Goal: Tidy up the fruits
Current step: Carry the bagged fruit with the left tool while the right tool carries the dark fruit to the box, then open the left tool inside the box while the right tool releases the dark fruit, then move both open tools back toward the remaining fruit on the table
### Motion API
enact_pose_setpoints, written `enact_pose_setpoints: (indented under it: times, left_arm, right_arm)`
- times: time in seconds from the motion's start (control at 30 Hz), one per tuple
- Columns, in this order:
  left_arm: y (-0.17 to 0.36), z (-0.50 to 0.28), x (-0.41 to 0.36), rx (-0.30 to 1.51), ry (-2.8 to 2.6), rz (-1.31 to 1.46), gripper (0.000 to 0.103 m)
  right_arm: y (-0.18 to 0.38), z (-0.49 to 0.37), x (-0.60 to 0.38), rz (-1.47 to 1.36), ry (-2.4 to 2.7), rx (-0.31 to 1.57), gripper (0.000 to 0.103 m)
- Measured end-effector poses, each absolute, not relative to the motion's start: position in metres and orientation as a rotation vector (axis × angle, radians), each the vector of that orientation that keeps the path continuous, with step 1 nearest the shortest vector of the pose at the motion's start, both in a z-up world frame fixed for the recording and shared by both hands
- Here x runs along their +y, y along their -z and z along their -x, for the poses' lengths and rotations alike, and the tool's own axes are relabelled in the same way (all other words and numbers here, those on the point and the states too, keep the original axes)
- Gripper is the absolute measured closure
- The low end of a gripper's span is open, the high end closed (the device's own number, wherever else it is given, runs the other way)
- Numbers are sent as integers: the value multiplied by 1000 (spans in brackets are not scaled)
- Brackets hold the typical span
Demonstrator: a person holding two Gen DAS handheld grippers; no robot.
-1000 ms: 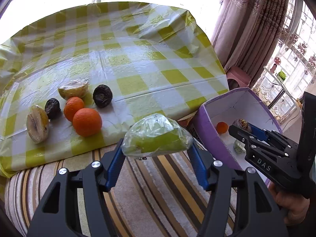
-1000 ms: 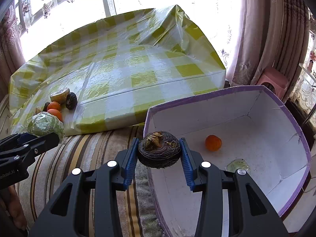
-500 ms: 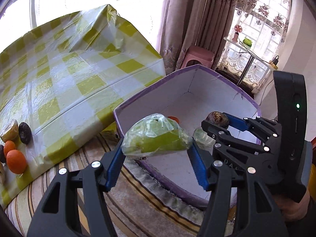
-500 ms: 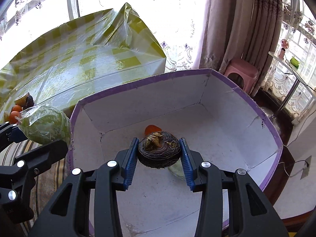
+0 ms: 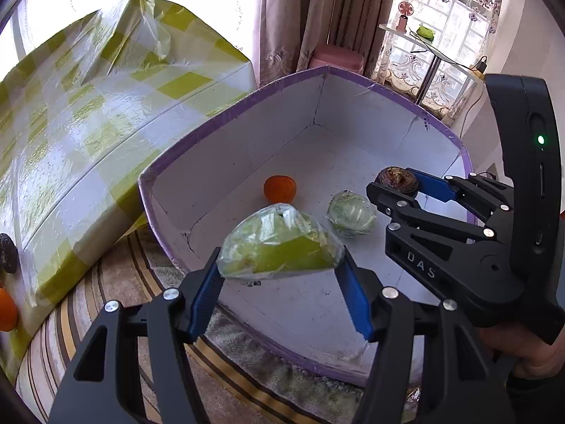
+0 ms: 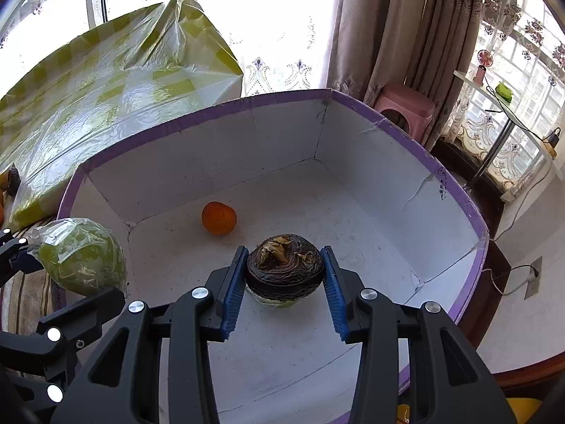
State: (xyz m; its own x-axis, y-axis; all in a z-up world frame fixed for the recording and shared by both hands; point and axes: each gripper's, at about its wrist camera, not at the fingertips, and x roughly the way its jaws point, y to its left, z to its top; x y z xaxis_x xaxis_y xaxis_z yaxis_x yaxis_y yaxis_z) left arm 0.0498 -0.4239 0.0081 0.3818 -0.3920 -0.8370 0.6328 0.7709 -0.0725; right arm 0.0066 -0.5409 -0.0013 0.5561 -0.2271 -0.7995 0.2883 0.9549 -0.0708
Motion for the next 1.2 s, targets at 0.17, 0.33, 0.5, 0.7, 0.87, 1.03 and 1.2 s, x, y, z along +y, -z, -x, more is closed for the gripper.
enact_pose_setpoints:
  times: [0.17, 0.33, 0.5, 0.7, 0.87, 1.03, 1.2]
  left_arm:
    - [-6, -50, -426, 981, 658, -293, 40]
    - [-8, -48, -425, 974, 662, -281, 30]
    - [-19, -42, -414, 916, 593, -265, 18]
    - [-39, -42, -371, 819, 393, -223, 14]
    - [-50, -42, -321, 802, 246, -167, 12]
    - [-52, -40, -268, 827, 115, -123, 12]
    - [-53, -34, -220, 844, -2, -100, 12]
  right_arm:
    - [8, -7, -545, -86, 314, 953, 56]
    - [4, -5, -547, -87, 333, 927, 25]
    - [-3, -2, -550, -99, 344, 903, 16]
    - [-20, -3, -544, -119, 339, 853, 16]
    - [-34, -4, -522, -94, 295, 803, 16]
    - [-45, -7, -491, -90, 204, 761, 16]
    - [-52, -9, -458, -113, 110, 740, 16]
